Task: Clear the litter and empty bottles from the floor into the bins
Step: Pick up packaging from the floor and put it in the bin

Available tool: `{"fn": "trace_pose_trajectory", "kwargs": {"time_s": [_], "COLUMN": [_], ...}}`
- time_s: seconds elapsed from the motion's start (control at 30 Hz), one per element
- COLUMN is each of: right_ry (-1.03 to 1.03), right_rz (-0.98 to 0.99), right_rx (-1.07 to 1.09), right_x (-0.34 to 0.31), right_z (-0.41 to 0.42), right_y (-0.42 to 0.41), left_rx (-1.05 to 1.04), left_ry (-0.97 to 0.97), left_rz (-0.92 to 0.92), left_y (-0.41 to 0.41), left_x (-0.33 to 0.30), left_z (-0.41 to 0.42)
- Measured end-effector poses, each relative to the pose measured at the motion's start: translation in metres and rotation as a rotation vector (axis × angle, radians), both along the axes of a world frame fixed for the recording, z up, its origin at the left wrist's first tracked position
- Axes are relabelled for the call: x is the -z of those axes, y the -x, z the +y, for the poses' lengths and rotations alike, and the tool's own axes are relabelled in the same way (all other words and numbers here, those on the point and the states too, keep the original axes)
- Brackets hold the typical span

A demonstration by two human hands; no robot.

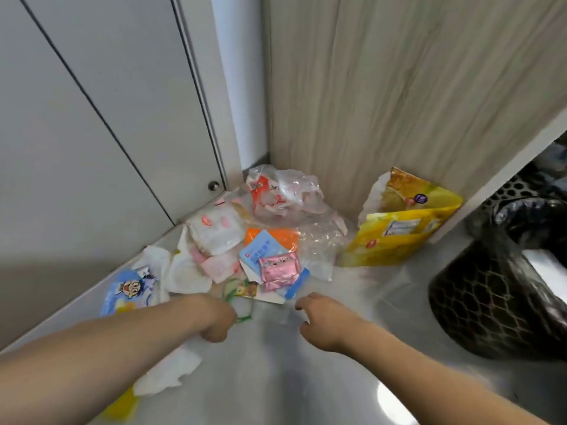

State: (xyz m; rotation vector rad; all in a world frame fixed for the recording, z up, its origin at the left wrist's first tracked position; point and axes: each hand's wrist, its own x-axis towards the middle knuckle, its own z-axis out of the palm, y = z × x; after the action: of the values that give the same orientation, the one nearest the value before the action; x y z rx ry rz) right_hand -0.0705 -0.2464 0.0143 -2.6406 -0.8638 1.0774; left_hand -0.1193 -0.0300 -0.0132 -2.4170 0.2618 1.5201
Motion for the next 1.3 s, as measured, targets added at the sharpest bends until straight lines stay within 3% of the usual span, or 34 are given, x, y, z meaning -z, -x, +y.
{"fn": "trace_pose_trajectory", "kwargs": {"time_s": [0.13, 0.27, 0.47, 0.63, 0.83, 0.93, 1.0, 1.1, 1.3], "right_ry": [-0.001, -0.089, -0.100, 0.072, 0.142, 0.032, -0.108, -0.200, -0.310], "right_rz": [-0.062, -0.195, -0.369, -0.409, -0.465, -0.388, -0.202, 0.022, 0.030], "right_rx": [0.127, 0.121, 0.054, -0.058, -0.098, -0.020, 0.088, 0.113, 0.308], "right_x": [0.028, 0.048, 0.072, 0.088, 0.084, 0.069, 0.044, -0.009, -0.124], "right_z": [0.009, 0.028, 0.063, 0.066, 0.057, 0.049, 0.039, 0.015, -0.068], "right_y": [-0.028, -0.045, -0.062, -0.074, -0.082, -0.087, -0.092, -0.106, -0.133], "left_rx": [-0.086, 0.049, 0.276, 0.349, -0.010, -0.405, -0.785, -1.281, -1.503], "left_ry": [0.120, 0.121, -0.043, 0.073, 0.216, 0.299, 0.433, 0.769, 1.210], "left_rz": [-0.331, -0.506, -0.520, -0.602, -0.770, -0.802, -0.802, -0.656, -0.426], "left_y": [-0.025, -0.030, -0.010, -0.009, -0.022, -0.031, -0.041, -0.058, -0.092], "left_x": [0.002, 0.018, 0.048, 0.051, 0.021, -0.001, -0.017, -0.049, -0.120], "left_z": [0.002, 0.007, 0.023, 0.045, 0.044, 0.036, 0.029, 0.009, -0.062]}}
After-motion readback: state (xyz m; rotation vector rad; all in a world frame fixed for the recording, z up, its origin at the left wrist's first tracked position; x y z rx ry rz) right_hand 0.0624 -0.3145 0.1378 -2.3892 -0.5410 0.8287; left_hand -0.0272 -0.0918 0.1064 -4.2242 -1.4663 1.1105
